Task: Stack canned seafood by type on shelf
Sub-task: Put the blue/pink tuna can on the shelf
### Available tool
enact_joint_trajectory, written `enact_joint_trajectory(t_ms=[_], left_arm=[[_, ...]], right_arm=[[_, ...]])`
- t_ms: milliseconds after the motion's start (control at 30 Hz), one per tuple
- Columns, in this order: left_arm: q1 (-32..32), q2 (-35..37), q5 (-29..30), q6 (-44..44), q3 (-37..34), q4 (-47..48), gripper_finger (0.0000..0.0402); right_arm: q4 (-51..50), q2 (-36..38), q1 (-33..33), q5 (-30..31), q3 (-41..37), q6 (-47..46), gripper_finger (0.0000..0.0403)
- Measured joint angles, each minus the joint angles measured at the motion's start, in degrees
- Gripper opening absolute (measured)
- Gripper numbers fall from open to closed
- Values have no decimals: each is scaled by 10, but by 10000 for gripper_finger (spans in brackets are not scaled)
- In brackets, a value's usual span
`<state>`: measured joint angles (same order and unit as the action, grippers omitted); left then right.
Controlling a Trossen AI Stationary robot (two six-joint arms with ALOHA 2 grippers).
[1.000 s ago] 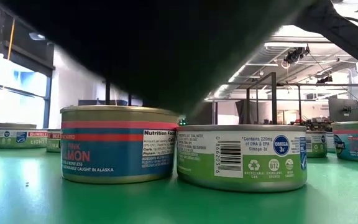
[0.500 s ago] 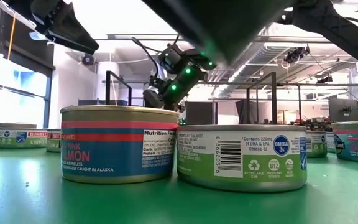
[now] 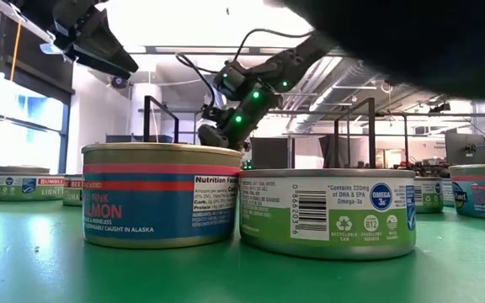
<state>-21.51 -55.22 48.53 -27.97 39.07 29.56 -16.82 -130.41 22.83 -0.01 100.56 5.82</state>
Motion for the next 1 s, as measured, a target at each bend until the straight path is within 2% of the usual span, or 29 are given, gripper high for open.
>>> enact_joint_trajectory(t_ms=[200, 600, 733, 900, 1000], left_arm=[[26, 0, -30, 16, 0, -21, 310], [35, 0, -30, 23, 0, -24, 310], [35, 0, -30, 21, 0, -15, 310], [35, 0, -28, 16, 0, -7, 310], [35, 0, -28, 19, 0, -7, 310]], right_arm=[[-80, 0, 1, -3, 38, 11, 399], [-202, 3, 2, 10, 112, 30, 391], [-215, 9, -2, 35, 112, 36, 356], [-222, 9, -16, 123, 112, 35, 285], [-225, 11, -23, 139, 112, 44, 240]])
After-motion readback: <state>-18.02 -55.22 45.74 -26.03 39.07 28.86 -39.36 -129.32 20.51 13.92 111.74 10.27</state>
